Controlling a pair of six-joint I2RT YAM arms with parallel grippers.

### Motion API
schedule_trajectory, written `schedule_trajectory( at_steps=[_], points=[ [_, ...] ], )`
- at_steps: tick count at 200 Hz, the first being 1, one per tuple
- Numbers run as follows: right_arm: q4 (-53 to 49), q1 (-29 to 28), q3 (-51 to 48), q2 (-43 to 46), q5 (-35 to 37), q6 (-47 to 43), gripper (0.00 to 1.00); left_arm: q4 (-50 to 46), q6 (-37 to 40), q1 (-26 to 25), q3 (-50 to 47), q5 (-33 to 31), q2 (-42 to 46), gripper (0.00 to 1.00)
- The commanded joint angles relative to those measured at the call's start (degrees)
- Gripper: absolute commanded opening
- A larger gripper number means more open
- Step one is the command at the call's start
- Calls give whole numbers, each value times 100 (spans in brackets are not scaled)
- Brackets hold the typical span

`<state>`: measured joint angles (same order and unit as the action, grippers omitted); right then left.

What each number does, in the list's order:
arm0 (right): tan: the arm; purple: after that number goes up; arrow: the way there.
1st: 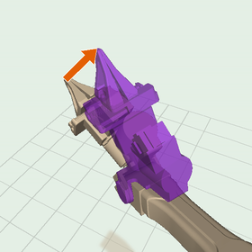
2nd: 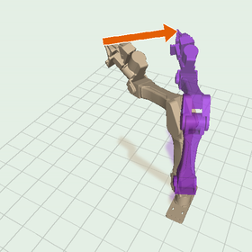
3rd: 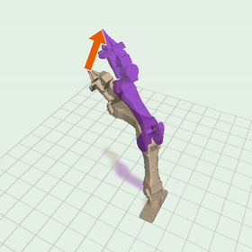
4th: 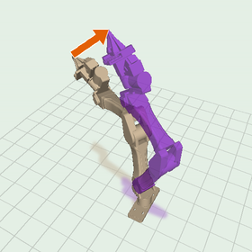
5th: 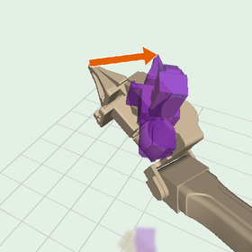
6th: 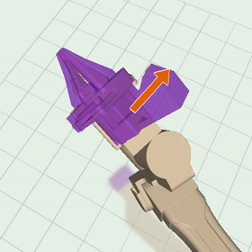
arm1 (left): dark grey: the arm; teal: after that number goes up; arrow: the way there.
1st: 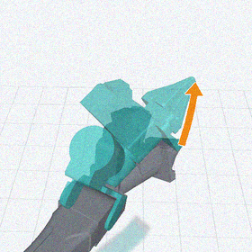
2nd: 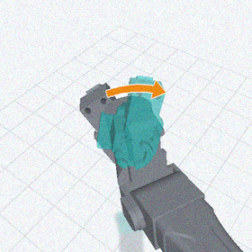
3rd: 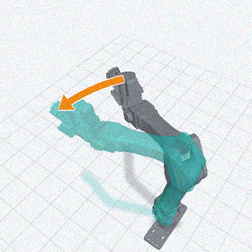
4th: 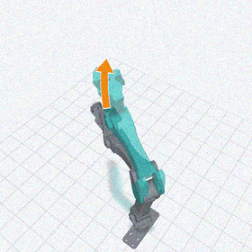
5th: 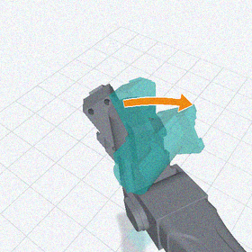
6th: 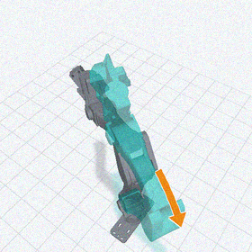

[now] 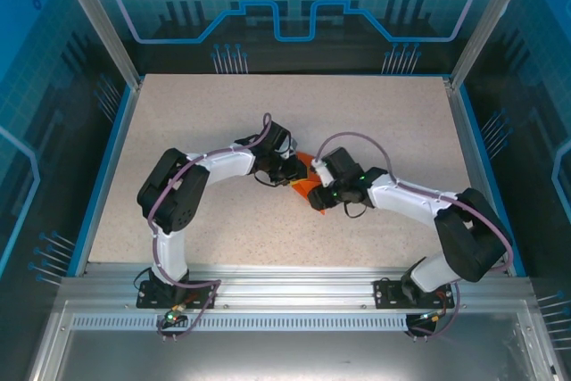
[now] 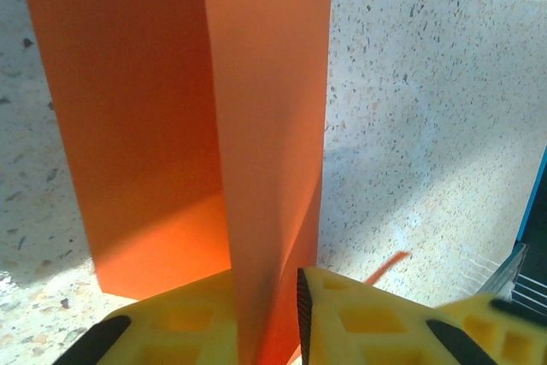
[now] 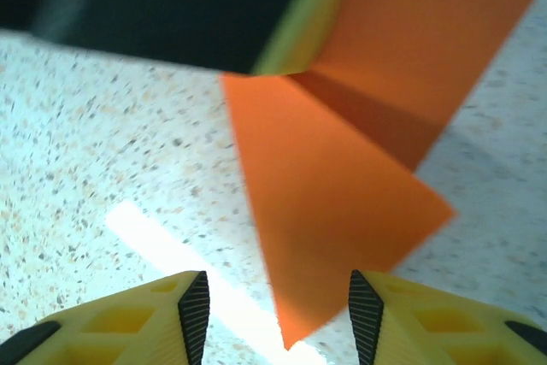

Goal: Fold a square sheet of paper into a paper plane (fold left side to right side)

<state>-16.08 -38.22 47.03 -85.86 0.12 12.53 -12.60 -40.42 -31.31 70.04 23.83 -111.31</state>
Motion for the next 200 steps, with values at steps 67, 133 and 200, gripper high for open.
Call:
schedule_trajectory(
  at_steps=[67,133,200],
  points=[
    [381,-415,254,-812,926,-175,51,-306,83,-34,241,42,-40,24],
    [344,-424,306,-984,1130,-172,49,-379,106,-34,326,48,-67,24],
    [316,-430,307,-1081,1099,-172,31,-571,249,-36,498,-2,-33,34]
  ],
)
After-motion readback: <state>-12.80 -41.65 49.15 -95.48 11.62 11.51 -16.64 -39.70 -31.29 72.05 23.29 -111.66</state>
